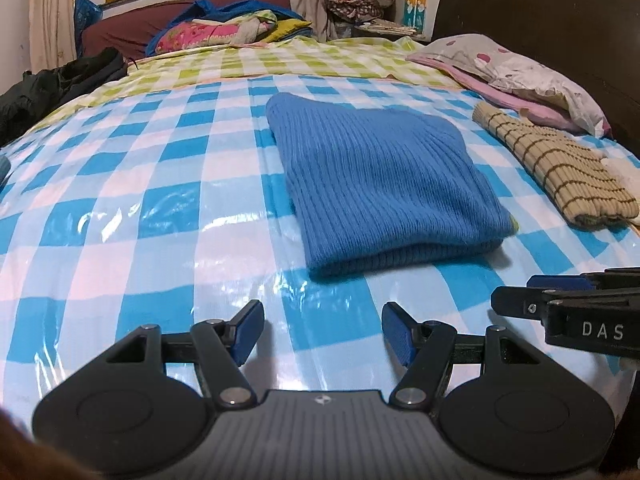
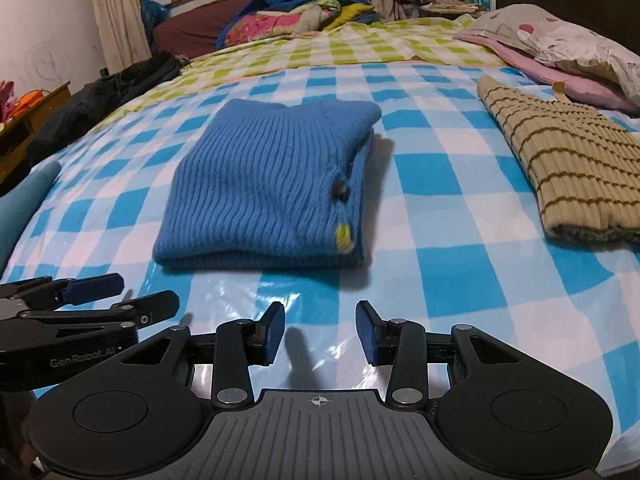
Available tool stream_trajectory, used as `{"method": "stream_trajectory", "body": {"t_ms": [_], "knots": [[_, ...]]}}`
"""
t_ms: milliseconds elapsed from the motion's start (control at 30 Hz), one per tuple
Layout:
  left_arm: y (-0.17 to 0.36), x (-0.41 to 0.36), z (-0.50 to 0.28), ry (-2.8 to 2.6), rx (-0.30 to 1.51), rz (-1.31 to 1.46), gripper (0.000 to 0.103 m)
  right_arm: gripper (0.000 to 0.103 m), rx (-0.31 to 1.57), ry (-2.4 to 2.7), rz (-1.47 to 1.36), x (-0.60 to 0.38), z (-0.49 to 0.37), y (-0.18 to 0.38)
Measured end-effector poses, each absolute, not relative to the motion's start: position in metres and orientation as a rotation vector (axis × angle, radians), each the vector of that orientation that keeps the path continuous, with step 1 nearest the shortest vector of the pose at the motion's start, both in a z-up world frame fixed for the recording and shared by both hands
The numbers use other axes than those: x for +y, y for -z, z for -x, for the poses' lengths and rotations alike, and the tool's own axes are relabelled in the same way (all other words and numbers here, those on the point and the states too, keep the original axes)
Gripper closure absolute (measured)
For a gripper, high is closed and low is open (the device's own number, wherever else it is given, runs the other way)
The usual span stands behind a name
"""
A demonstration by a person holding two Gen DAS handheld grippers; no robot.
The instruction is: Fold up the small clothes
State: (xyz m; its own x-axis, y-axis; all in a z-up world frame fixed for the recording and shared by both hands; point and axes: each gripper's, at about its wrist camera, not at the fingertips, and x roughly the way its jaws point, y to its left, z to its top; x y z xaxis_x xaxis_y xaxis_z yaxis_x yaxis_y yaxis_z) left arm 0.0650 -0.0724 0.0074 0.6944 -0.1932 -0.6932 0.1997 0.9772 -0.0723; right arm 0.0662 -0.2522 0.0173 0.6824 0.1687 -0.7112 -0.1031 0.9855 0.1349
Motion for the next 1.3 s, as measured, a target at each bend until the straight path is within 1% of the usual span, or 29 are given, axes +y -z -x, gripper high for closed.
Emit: {"method": "stream_trajectory", "body": {"t_ms": [500,600,967,1300], "knots": [[-0.003,-0.075,-0.046,0.219,0.784,-0.019,0.030,0.062,0.814,-0.161,-0.077,-0.239,-0.039,-0.013],[-0.003,-0.076,-0.043,0.221,0.783,-0.026,0.029,0.059,0.814,-0.158,-0.071,-0.239,-0.035,-0.012],[-0.002,-0.077,-0.039,0.223,0.786,-0.026,0.023,0.059,0.819,-0.146,-0.084,-0.240,-0.025,-0.010],[-0.001,-0.078,-0.029,0.197,0.800,-0.037,0.011,0.057,0.821,-0.140,-0.082,-0.240,-0.020,-0.009]]}}
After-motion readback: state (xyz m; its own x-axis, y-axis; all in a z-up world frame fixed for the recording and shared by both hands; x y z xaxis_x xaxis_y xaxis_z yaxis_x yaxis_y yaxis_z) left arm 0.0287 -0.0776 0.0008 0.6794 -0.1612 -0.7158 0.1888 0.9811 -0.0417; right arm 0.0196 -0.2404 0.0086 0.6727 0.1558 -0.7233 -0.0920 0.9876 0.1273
